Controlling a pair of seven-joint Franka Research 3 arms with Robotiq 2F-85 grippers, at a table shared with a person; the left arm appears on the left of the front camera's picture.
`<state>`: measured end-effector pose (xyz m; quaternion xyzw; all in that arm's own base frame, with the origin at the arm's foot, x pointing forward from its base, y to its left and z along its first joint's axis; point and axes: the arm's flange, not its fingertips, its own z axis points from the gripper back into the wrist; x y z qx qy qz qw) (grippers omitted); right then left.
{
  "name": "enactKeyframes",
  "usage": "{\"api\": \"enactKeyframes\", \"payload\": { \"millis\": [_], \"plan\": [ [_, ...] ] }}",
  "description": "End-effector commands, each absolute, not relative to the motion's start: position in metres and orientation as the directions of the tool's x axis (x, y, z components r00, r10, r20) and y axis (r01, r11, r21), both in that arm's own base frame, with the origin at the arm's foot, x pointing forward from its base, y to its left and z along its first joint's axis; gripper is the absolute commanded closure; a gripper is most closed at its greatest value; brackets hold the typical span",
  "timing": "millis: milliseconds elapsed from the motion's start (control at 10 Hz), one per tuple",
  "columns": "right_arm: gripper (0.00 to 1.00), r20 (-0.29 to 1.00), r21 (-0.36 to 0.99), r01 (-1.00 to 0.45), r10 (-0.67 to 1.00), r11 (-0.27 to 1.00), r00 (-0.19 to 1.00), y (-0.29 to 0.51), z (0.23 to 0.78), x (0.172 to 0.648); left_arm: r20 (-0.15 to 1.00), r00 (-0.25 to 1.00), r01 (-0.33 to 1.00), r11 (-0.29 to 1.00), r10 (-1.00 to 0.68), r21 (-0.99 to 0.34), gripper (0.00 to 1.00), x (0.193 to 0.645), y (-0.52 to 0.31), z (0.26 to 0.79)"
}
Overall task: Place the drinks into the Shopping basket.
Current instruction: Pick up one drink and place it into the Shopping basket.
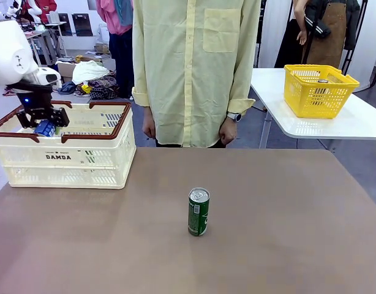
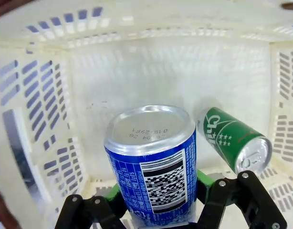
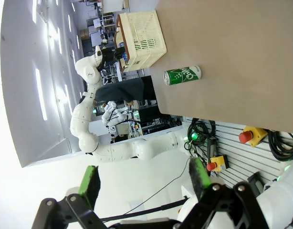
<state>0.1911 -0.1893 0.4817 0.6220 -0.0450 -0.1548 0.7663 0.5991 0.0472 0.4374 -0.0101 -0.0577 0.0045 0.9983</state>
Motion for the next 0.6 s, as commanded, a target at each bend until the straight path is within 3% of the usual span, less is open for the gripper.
{"api": "enactKeyframes", "payload": {
  "millis": [0, 400, 500],
  "plan": [
    [0.00, -0.117, 0.971, 0.171, -0.294, 0.168, 0.949, -0.189, 0.485, 0.191, 0.070, 0.997, -0.018, 1.000, 0.018, -0.002, 1.00, 0.617, 0.047, 0.440],
    [0.00, -0.117, 0.971, 0.171, -0.294, 0.168, 0.949, -0.189, 0.485, 0.191, 0.017, 0.999, -0.036, 0.999, 0.036, 0.033, 1.00, 0.635, 0.045, 0.425],
    [0.00, -0.117, 0.971, 0.171, -0.294, 0.168, 0.949, -0.189, 0.485, 0.191, 0.011, 0.999, -0.030, 0.999, 0.030, 0.041, 0.79, 0.636, 0.042, 0.423]
  ]
}}
